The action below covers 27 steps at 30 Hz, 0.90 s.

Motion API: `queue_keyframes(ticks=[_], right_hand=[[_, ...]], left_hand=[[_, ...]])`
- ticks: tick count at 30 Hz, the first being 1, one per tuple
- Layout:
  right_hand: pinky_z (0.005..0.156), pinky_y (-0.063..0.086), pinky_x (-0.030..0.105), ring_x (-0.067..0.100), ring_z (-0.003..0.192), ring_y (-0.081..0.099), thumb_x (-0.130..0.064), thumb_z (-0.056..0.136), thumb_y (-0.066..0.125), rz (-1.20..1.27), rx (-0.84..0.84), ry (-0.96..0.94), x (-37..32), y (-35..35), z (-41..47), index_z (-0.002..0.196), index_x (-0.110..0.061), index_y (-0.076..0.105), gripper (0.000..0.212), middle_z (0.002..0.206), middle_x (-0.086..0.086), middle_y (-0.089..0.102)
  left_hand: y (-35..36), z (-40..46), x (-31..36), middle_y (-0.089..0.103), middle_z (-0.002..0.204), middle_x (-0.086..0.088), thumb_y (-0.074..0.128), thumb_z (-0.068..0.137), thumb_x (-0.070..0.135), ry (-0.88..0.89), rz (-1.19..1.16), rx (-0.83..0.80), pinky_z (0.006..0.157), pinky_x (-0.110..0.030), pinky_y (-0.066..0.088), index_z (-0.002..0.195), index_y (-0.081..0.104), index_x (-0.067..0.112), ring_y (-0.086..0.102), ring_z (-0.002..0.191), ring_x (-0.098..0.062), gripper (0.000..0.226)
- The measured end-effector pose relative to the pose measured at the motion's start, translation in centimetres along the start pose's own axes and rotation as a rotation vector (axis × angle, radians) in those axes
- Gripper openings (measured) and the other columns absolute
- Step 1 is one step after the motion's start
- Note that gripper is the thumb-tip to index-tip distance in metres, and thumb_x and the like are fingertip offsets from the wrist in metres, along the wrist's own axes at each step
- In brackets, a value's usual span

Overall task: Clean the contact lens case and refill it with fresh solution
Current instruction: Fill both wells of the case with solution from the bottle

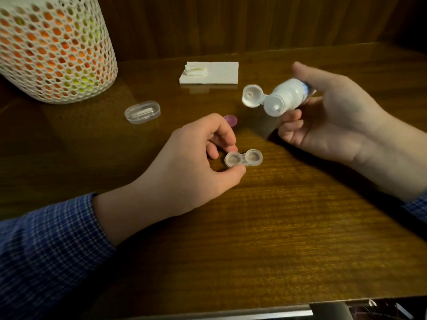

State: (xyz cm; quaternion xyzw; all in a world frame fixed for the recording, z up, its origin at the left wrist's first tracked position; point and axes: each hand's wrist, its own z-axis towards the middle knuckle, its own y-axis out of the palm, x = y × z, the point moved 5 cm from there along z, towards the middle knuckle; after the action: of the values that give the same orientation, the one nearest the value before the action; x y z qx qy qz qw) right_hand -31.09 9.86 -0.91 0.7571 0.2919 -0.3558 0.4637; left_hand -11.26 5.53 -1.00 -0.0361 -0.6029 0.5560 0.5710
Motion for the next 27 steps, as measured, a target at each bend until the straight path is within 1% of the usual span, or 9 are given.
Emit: queue_keyframes(ticks=[5, 8, 11, 15, 18, 20, 23, 25, 27], right_hand=[[0.050, 0.054, 0.020, 0.011, 0.059, 0.061, -0.032, 0.081, 0.073, 0.111, -0.121, -0.004, -0.3, 0.8, -0.3, 0.138, -0.008, 0.054, 0.064, 0.084, 0.012, 0.068], [0.051, 0.056, 0.020, 0.012, 0.060, 0.065, -0.032, 0.080, 0.073, 0.092, -0.184, -0.015, -0.3, 1.4, -0.5, 0.134, -0.008, 0.056, 0.062, 0.083, 0.013, 0.071], [0.047, 0.055, 0.017, 0.010, 0.055, 0.062, -0.033, 0.083, 0.070, 0.050, -0.269, 0.030, 0.4, 2.0, -0.9, 0.121, -0.006, 0.063, 0.047, 0.079, 0.010, 0.068], [0.043, 0.050, 0.015, 0.008, 0.049, 0.057, -0.035, 0.092, 0.063, 0.074, -0.408, 0.065, 0.8, 2.5, -1.3, 0.114, -0.005, 0.064, 0.037, 0.078, 0.010, 0.068], [0.041, 0.045, 0.014, 0.006, 0.048, 0.051, -0.041, 0.091, 0.064, 0.094, -0.358, 0.034, 0.7, 2.1, -0.9, 0.120, -0.005, 0.059, 0.047, 0.080, 0.010, 0.063], [0.042, 0.045, 0.013, 0.006, 0.049, 0.052, -0.042, 0.090, 0.066, 0.137, -0.314, 0.014, 0.8, 1.9, -0.6, 0.121, -0.005, 0.060, 0.049, 0.080, 0.010, 0.064], [0.042, 0.048, 0.016, 0.007, 0.049, 0.055, -0.045, 0.089, 0.068, 0.162, -0.244, -0.032, 1.0, 1.5, -0.4, 0.119, -0.004, 0.062, 0.051, 0.077, 0.010, 0.067], [0.042, 0.046, 0.017, 0.009, 0.050, 0.054, -0.051, 0.095, 0.062, 0.014, -0.200, -0.127, 0.8, 1.2, -0.4, 0.115, -0.007, 0.065, 0.048, 0.074, 0.006, 0.068], [0.044, 0.042, 0.018, 0.009, 0.050, 0.052, -0.058, 0.100, 0.051, -0.272, -0.169, -0.272, 0.4, 1.1, -0.8, 0.110, -0.015, 0.067, 0.047, 0.071, 0.002, 0.066]], left_hand=[[-0.9, 0.2, 0.0, 0.064, 0.110, 0.014, 0.085, 0.075, 0.037, -0.030, -0.088, 0.100, 0.071, -0.022, 0.054, 0.123, 0.056, 0.023, 0.062, 0.090, -0.007, 0.058], [-2.1, 0.8, 0.7, 0.058, 0.128, 0.014, 0.082, 0.071, 0.040, -0.008, -0.138, 0.219, 0.084, -0.018, 0.053, 0.143, 0.044, 0.022, 0.059, 0.107, -0.003, 0.084], [-2.2, 1.6, 2.1, 0.056, 0.138, 0.009, 0.089, 0.074, 0.029, 0.035, -0.257, 0.242, 0.089, -0.017, 0.052, 0.151, 0.037, 0.019, 0.058, 0.120, -0.005, 0.094], [-1.9, 2.4, 3.6, 0.062, 0.132, 0.014, 0.086, 0.079, 0.024, 0.063, -0.345, 0.363, 0.088, -0.024, 0.058, 0.141, 0.050, 0.025, 0.061, 0.121, -0.006, 0.072], [-2.0, 2.7, 3.9, 0.062, 0.127, 0.020, 0.085, 0.080, 0.021, 0.049, -0.340, 0.504, 0.081, -0.038, 0.064, 0.135, 0.051, 0.035, 0.064, 0.114, -0.005, 0.066], [-1.7, 2.8, 4.2, 0.062, 0.126, 0.022, 0.084, 0.082, 0.018, 0.042, -0.322, 0.558, 0.075, -0.036, 0.065, 0.131, 0.051, 0.040, 0.064, 0.111, -0.005, 0.063], [-0.9, 3.1, 4.4, 0.063, 0.124, 0.022, 0.078, 0.088, 0.019, 0.041, -0.244, 0.580, 0.076, -0.025, 0.062, 0.126, 0.054, 0.041, 0.064, 0.111, -0.008, 0.050], [-0.5, 3.4, 4.0, 0.063, 0.126, 0.019, 0.073, 0.092, 0.022, -0.006, -0.241, 0.541, 0.077, -0.029, 0.063, 0.133, 0.055, 0.038, 0.064, 0.110, -0.011, 0.047], [-0.6, 3.7, 3.4, 0.062, 0.129, 0.017, 0.068, 0.096, 0.023, -0.068, -0.278, 0.526, 0.081, -0.033, 0.064, 0.141, 0.052, 0.037, 0.065, 0.112, -0.008, 0.050]])
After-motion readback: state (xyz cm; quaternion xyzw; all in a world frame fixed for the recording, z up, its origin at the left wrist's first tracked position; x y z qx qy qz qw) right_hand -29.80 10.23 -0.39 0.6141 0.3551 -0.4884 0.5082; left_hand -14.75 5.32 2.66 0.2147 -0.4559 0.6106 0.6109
